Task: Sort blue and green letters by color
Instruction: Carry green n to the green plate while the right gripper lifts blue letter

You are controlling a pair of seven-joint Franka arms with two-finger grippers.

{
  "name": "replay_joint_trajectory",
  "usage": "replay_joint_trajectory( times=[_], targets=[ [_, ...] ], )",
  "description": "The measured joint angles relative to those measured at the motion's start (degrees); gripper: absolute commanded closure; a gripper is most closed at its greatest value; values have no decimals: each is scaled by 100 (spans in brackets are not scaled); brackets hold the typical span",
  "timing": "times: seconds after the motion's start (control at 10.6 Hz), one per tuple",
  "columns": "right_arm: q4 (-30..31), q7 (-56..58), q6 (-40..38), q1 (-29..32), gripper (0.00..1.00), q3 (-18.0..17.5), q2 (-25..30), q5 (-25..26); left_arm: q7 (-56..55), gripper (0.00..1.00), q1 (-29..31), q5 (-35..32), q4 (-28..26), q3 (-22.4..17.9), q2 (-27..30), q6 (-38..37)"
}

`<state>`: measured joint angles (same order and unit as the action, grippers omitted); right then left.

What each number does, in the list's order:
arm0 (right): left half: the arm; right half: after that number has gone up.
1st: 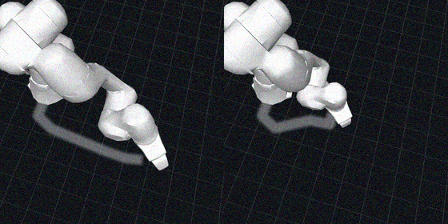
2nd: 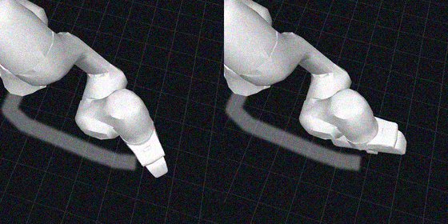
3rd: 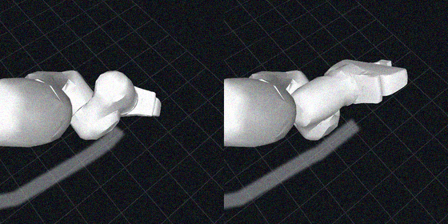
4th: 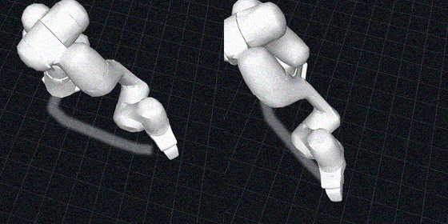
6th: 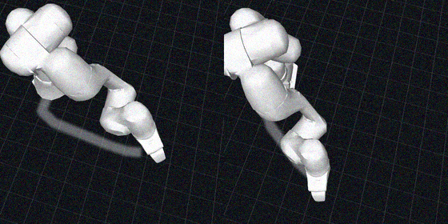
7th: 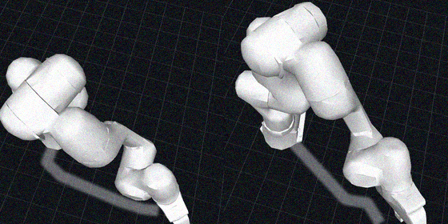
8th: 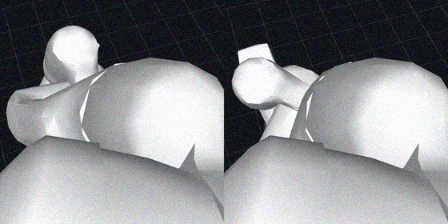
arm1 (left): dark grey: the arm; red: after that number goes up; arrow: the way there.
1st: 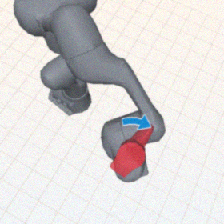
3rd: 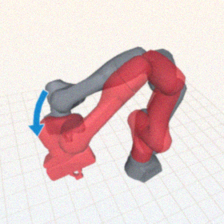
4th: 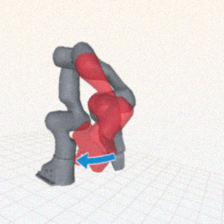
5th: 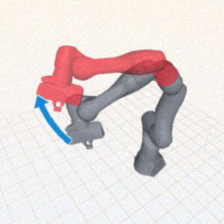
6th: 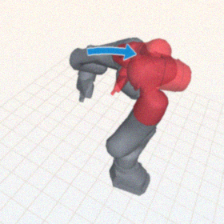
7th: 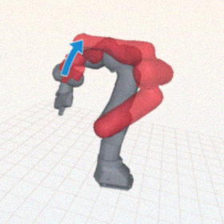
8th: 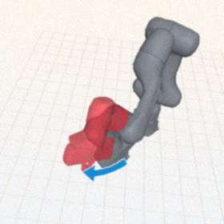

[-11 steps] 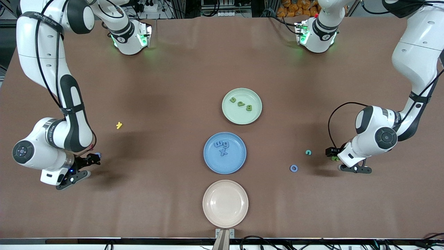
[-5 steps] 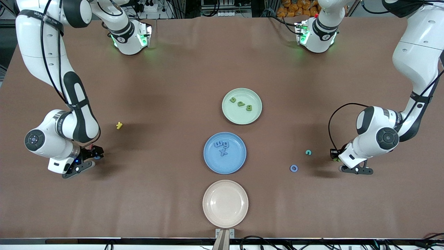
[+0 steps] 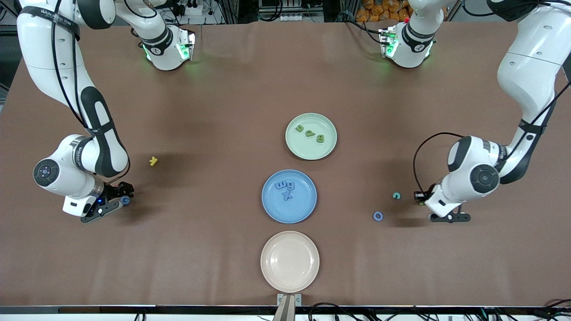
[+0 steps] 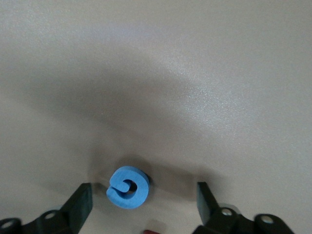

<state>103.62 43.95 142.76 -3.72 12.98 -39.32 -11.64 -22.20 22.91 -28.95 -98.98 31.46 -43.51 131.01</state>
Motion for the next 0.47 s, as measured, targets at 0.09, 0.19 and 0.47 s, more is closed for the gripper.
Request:
replay_joint_trajectory(
  times=[0.09,0.19,0.47],
  targets=[
    [12,1,38,0,71,-9,0,0,-274,100,-13,0,15,215,18,-174],
    [17,1,48,-1,76,-22,8,-4,-497,100,-25,0,31,374,69,-331],
    [29,0,47,-3,81,-37,65,-71,-1143,100,-24,15,48,842,294,-965]
  ],
)
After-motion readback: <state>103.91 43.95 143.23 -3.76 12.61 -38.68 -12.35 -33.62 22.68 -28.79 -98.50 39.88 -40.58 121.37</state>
